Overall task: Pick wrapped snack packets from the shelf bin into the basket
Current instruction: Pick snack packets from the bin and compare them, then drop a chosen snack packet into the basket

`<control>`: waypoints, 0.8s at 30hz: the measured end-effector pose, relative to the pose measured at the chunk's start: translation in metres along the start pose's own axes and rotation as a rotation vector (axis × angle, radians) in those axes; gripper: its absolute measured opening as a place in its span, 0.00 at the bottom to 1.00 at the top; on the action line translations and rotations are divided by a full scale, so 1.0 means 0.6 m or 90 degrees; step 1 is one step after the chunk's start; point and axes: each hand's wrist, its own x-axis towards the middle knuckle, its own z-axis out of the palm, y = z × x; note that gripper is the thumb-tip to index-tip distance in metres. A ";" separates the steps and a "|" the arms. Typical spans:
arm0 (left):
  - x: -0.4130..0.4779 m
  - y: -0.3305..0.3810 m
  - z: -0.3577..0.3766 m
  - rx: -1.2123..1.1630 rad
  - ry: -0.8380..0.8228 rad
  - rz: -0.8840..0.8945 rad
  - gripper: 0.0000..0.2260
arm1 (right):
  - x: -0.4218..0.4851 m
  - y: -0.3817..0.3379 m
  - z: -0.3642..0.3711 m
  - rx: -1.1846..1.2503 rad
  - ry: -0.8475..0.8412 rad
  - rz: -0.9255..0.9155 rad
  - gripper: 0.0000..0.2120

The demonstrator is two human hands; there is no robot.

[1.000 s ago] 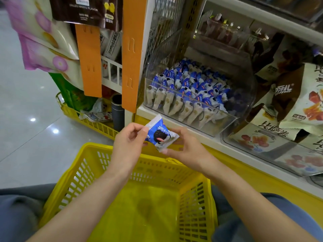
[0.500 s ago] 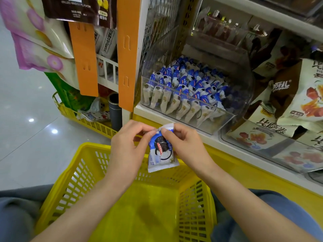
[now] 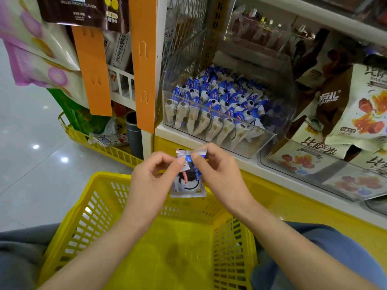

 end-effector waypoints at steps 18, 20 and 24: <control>-0.022 -0.024 -0.001 -0.017 -0.221 -0.190 0.08 | -0.016 0.040 -0.016 -0.071 -0.040 0.057 0.11; -0.031 -0.036 0.008 -0.030 -0.227 -0.206 0.09 | -0.027 0.053 -0.017 -0.045 -0.047 0.090 0.11; -0.056 -0.076 0.034 -0.035 -0.239 -0.283 0.08 | -0.056 0.096 -0.025 -0.016 -0.076 0.167 0.08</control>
